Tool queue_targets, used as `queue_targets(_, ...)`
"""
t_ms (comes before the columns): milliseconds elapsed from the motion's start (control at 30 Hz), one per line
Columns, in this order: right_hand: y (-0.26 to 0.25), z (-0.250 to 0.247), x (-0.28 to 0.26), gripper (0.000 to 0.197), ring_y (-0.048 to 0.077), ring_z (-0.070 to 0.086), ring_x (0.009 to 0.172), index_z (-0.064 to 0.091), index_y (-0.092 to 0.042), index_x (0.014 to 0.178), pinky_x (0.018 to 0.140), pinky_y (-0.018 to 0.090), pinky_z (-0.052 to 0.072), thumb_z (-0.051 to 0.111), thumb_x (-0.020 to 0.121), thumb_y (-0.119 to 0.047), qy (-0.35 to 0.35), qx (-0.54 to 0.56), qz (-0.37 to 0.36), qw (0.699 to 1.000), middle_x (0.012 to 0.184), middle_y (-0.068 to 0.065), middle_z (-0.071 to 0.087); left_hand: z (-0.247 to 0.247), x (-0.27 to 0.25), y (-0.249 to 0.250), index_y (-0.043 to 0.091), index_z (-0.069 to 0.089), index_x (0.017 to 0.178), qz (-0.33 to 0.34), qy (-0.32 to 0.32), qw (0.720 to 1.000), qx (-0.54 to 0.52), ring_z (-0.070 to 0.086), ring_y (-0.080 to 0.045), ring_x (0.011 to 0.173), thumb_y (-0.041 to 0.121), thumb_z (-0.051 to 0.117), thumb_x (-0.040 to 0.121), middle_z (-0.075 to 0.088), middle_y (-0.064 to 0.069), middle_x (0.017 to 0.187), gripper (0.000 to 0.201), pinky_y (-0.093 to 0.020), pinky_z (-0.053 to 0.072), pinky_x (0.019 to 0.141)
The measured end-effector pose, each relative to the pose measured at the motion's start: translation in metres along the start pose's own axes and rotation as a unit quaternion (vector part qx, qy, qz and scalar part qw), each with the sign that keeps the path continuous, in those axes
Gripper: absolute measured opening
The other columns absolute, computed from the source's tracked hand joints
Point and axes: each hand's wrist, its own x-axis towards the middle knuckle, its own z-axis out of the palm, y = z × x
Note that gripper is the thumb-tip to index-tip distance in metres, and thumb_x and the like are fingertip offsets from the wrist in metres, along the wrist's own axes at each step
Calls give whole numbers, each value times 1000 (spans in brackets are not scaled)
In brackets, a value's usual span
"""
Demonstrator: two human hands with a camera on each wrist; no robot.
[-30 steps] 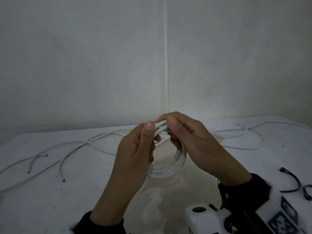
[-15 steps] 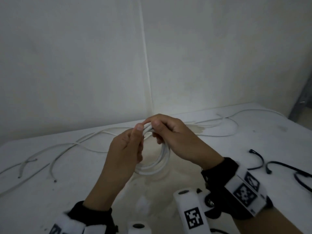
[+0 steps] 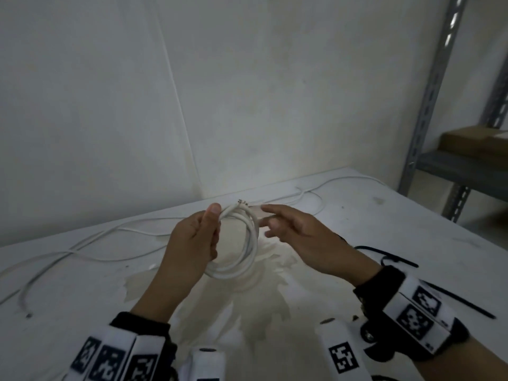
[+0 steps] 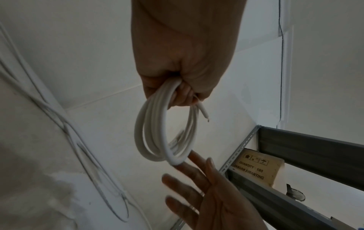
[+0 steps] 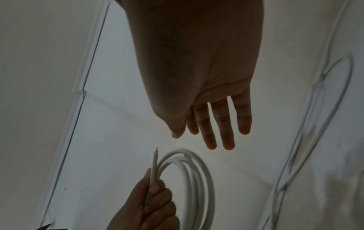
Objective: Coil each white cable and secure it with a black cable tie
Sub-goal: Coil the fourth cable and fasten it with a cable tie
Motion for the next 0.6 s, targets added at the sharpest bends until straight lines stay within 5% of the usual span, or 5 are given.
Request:
queue_targets(133, 17, -41, -28, 16, 12, 61, 100, 46, -51, 101, 89, 32, 50, 47, 90, -39, 10, -102, 59, 993, 112, -6, 61, 10, -1, -1, 11, 40, 58, -5, -7, 1000, -11, 27, -3, 32, 29, 40, 96, 34, 9, 35, 42, -14, 28, 36)
queue_targets(267, 37, -85, -53, 21, 10, 58, 94, 54, -31, 112, 76, 16, 42, 49, 92, -33, 4, -216, 148, 965, 105, -5, 59, 22, 1, -2, 11, 41, 59, -6, -11, 1000, -9, 29, -3, 34, 30, 40, 96, 35, 9, 36, 42, -13, 29, 36)
queue_targets(600, 86, -128, -45, 28, 15, 45, 95, 51, -16, 121, 83, 23, 34, 46, 95, -25, -49, -399, 262, 877, 120, 4, 50, 63, 9, -1, 10, 41, 63, 6, -41, 999, 17, 29, -2, 36, 32, 39, 97, 34, 11, 39, 40, -12, 30, 38)
